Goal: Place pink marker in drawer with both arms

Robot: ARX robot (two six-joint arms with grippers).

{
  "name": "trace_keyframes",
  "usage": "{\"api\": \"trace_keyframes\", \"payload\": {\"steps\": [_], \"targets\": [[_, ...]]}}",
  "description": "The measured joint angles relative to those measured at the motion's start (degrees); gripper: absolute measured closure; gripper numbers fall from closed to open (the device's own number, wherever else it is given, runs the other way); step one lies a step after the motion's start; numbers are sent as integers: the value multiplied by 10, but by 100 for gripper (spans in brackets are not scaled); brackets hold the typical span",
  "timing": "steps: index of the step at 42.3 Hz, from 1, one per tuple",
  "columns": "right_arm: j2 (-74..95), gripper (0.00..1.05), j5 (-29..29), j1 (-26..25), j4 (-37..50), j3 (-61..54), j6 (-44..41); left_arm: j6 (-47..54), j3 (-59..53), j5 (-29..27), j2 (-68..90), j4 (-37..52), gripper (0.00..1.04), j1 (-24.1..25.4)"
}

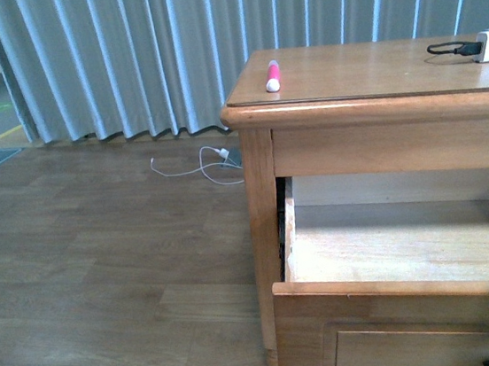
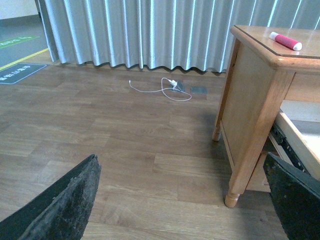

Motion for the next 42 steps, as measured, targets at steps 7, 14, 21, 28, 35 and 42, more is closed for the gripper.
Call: {"api": "trace_keyframes", "payload": {"steps": [7, 14, 21, 28, 35, 42], "targets": [[-191, 27, -61, -47, -131, -25, 17, 0, 0, 0, 0, 0, 6, 0], [-421, 8, -140, -158, -293, -37, 7, 0, 0, 0, 0, 0, 6, 0], [-627, 9, -200, -333, -429, -62, -24, 0, 0, 0, 0, 0, 6, 0], [-643, 10, -186, -348, -413, -70, -24, 0, 0, 0, 0, 0, 6, 0], [-748, 35, -68, -290, -219, -155, 18, 0, 0, 0, 0, 0, 6, 0], [-771, 62, -17, -235, -216, -162, 29, 0, 0, 0, 0, 0, 6, 0]]}}
